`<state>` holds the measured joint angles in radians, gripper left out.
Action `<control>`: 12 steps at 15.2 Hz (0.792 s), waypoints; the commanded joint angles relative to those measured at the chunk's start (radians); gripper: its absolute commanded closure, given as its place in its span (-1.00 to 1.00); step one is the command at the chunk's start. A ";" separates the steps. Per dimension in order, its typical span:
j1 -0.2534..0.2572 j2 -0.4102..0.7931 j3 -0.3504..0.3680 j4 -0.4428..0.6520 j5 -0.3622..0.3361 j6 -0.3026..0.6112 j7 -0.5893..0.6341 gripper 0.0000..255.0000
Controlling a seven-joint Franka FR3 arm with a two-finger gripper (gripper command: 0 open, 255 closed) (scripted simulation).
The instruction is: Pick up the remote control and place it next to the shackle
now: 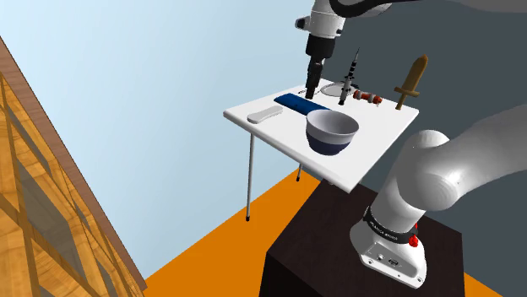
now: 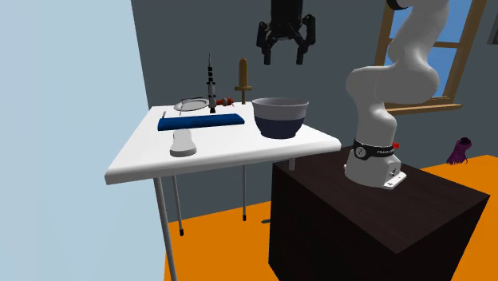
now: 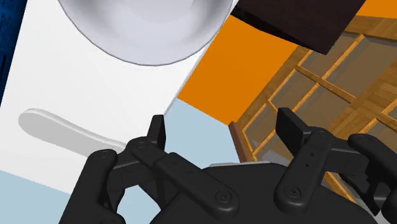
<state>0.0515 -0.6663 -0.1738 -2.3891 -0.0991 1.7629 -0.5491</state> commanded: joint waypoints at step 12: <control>0.094 0.460 -0.290 0.189 0.018 0.256 -0.666 -1.00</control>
<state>0.1364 -0.2519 -0.4459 -2.2275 -0.0969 2.0035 -1.1562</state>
